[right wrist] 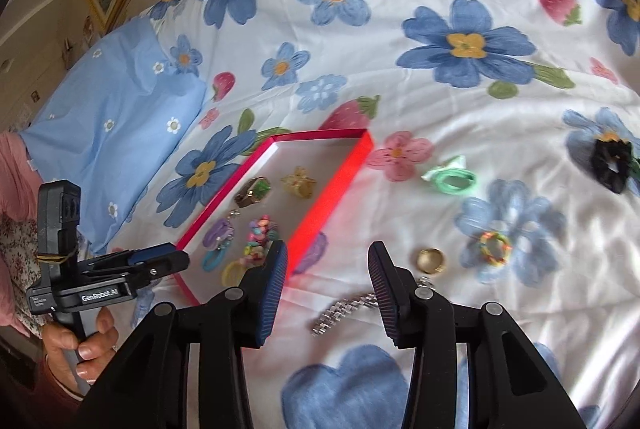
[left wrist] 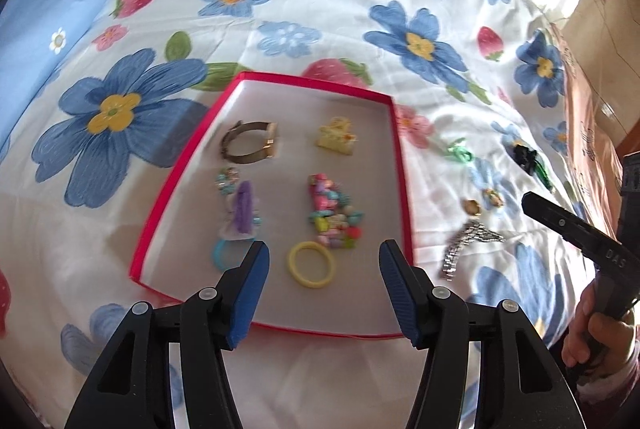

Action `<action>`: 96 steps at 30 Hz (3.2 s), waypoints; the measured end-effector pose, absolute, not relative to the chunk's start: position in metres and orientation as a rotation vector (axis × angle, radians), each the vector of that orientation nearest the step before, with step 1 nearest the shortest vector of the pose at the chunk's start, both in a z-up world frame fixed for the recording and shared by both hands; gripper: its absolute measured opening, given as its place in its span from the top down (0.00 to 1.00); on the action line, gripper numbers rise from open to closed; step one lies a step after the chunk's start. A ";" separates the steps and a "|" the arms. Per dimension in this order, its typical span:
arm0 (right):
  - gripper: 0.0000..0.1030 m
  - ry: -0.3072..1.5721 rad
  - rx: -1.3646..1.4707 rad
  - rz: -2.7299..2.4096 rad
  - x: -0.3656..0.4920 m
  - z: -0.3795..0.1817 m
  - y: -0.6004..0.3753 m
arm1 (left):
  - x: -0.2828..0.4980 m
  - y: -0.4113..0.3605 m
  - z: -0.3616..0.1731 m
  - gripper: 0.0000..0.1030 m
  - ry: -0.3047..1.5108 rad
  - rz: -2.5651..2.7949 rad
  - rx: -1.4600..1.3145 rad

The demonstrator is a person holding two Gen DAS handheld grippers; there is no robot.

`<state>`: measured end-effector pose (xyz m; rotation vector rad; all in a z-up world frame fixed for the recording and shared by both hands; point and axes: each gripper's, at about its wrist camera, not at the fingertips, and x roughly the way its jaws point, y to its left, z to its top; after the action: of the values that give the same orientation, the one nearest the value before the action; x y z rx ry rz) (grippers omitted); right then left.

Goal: Organize jewelry
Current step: 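Move both tools back toward the silver chain and gold ring, then grasp the silver chain with the left tool while the right tool grasps the gold ring, then carry the chain and ring over the red box with both tools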

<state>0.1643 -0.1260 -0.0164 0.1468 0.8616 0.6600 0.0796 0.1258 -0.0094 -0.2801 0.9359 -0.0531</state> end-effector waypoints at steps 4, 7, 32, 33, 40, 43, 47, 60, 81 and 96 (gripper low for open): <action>0.56 0.859 0.153 0.615 0.160 -0.018 -0.149 | 0.079 0.112 -0.006 0.45 0.936 -0.089 -0.257; 0.56 0.863 0.156 0.589 0.156 -0.022 -0.163 | 0.082 0.102 -0.006 0.45 0.945 -0.113 -0.243; 0.57 0.939 0.126 0.587 0.181 -0.054 -0.179 | 0.124 0.018 -0.036 0.45 1.042 -0.234 -0.110; 0.57 0.947 0.115 0.598 0.185 -0.056 -0.173 | 0.123 0.018 -0.037 0.45 1.044 -0.233 -0.111; 0.58 0.989 0.049 0.607 0.210 -0.076 -0.141 | 0.124 0.016 -0.039 0.45 1.049 -0.250 -0.102; 0.75 1.021 0.009 0.584 0.219 -0.090 -0.134 | 0.127 0.011 -0.040 0.45 1.052 -0.262 -0.088; 0.77 1.001 0.013 0.572 0.218 -0.088 -0.139 | 0.136 0.000 -0.045 0.45 1.062 -0.282 -0.065; 0.78 0.916 0.212 0.498 0.192 -0.052 -0.223 | 0.190 -0.052 -0.078 0.63 1.113 -0.352 0.097; 0.78 0.864 0.244 0.541 0.158 -0.029 -0.222 | 0.143 -0.008 -0.007 0.93 0.923 -0.348 -0.116; 0.78 0.821 0.179 0.676 0.144 0.003 -0.163 | 0.080 0.066 0.060 0.93 0.772 -0.274 -0.200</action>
<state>0.1443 -0.1630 0.0026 0.1792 0.8206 0.6760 0.0803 0.0658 0.0601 -0.1995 0.7720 -0.2735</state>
